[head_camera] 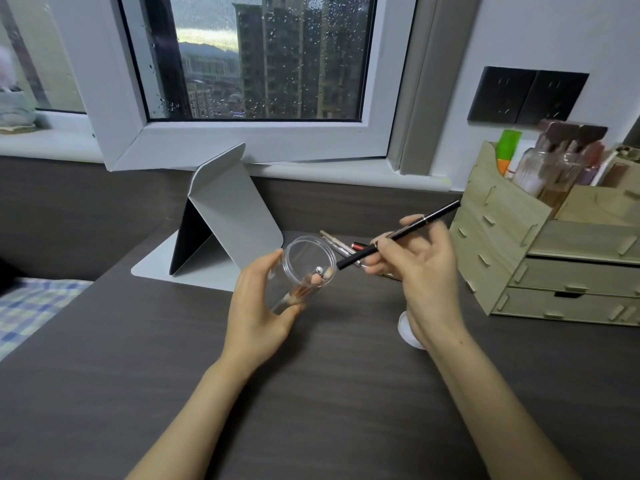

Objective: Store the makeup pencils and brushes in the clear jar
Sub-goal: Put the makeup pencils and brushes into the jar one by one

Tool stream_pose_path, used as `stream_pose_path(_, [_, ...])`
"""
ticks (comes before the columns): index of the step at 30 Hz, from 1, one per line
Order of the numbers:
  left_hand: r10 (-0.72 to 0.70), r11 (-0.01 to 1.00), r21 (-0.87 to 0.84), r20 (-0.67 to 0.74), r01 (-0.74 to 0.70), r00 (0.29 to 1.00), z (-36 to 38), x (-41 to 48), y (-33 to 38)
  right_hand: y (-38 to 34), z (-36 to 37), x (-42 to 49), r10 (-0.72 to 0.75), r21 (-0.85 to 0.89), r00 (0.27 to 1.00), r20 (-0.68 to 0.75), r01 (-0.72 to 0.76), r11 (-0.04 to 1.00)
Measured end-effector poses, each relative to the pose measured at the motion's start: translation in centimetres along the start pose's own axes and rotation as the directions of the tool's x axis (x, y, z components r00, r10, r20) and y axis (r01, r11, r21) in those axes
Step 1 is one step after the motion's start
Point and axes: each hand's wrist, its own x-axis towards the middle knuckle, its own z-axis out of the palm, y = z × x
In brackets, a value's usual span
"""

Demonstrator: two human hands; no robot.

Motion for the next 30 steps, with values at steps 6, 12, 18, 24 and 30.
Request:
stream_pose_path(6, [0.089,0.995,0.052,0.031,-0.090,0.996,-0.1,0.0,0.6,0.0,1.5,-1.0,-0.068,-0.182,0.990,0.122,0.090,0.979])
stream_pose_path(12, [0.185,0.975,0.109,0.084,-0.194,0.979,-0.2,0.1,0.4,1.6,2.4,-1.2,0.009,-0.571,0.965,0.263,0.148,0.807])
stream_pose_path(18, [0.226,0.964,0.113,0.127,-0.240,0.966,-0.3,0.2,0.5,2.4,1.7,-1.2,-0.115,-0.715,0.948,0.295,0.299,0.632])
stream_pose_path(24, [0.274,0.947,0.130,0.149,-0.293,0.950,-0.5,0.2,0.3,4.0,0.4,-1.5,-0.157,-0.718,0.866,0.474,0.484,0.501])
stream_pose_path(30, [0.219,0.963,0.137,0.097,-0.232,0.971,-0.5,0.4,0.0,4.6,-3.1,0.6,-0.104,-0.603,0.991,0.080,0.131,0.787])
